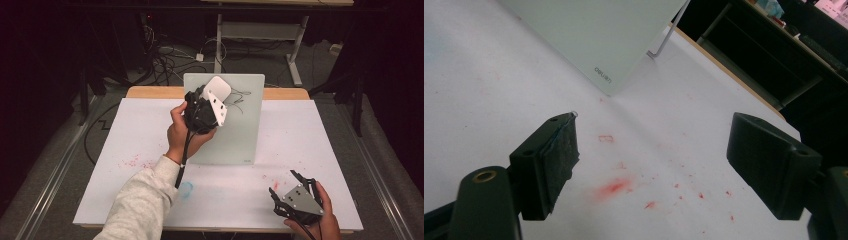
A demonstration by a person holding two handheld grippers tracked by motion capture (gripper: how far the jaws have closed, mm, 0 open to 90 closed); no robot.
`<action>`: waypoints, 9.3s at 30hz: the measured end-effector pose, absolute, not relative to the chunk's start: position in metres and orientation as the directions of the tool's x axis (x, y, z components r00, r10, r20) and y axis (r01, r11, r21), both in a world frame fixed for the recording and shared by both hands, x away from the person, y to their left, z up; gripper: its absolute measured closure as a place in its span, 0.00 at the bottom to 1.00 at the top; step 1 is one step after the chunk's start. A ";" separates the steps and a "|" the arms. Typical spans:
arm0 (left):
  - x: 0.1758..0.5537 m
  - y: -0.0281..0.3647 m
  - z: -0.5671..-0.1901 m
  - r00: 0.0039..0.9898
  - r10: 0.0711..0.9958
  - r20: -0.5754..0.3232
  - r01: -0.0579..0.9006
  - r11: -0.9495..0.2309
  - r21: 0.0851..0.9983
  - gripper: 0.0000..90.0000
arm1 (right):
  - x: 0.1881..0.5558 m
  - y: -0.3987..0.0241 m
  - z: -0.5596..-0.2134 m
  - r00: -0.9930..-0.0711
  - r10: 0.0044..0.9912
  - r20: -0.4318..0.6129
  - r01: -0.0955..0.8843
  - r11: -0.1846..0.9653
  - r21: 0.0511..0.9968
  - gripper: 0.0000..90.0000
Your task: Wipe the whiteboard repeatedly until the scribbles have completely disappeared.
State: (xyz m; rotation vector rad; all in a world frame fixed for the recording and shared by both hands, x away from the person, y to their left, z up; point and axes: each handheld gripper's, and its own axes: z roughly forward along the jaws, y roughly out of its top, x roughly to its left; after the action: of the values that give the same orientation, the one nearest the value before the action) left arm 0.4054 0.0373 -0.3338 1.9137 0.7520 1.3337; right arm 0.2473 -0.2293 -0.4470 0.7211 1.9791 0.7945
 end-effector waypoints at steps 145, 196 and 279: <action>0.389 -0.043 -0.369 0.365 0.634 0.681 0.049 -0.744 0.667 0.32 | 0.246 -0.224 -0.453 -0.507 0.698 -0.505 0.195 0.664 0.722 0.23; 0.389 -0.058 -0.363 0.399 0.601 0.692 0.088 -0.776 0.624 0.32 | 0.246 -0.223 -0.453 -0.512 0.698 -0.501 0.200 0.664 0.721 0.23; 0.297 0.122 -0.408 0.774 0.481 0.411 0.139 -0.763 0.631 0.32 | 0.243 -0.225 -0.446 -0.489 0.712 -0.505 0.167 0.644 0.746 0.24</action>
State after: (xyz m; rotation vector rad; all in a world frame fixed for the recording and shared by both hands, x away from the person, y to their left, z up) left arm 0.2973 0.1221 -0.4082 2.3752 0.4611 0.7651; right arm 0.2430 -0.2253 -0.4459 0.6860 2.0035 0.8017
